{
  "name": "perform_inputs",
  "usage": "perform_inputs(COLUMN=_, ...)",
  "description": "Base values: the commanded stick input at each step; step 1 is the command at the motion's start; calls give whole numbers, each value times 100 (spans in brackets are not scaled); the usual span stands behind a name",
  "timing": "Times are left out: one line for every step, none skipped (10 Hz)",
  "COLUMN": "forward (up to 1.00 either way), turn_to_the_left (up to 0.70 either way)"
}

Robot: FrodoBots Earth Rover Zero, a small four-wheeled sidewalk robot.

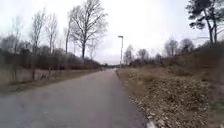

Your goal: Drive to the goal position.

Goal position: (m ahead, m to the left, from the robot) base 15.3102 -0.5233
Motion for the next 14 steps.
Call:
perform_inputs(forward=85, turn_to_the_left=0)
perform_inputs(forward=85, turn_to_the_left=0)
perform_inputs(forward=85, turn_to_the_left=0)
perform_inputs(forward=85, turn_to_the_left=0)
perform_inputs(forward=85, turn_to_the_left=0)
perform_inputs(forward=85, turn_to_the_left=0)
perform_inputs(forward=85, turn_to_the_left=0)
perform_inputs(forward=85, turn_to_the_left=0)
perform_inputs(forward=85, turn_to_the_left=0)
perform_inputs(forward=85, turn_to_the_left=0)
perform_inputs(forward=85, turn_to_the_left=0)
perform_inputs(forward=88, turn_to_the_left=0)
perform_inputs(forward=97, turn_to_the_left=0)
perform_inputs(forward=100, turn_to_the_left=0)
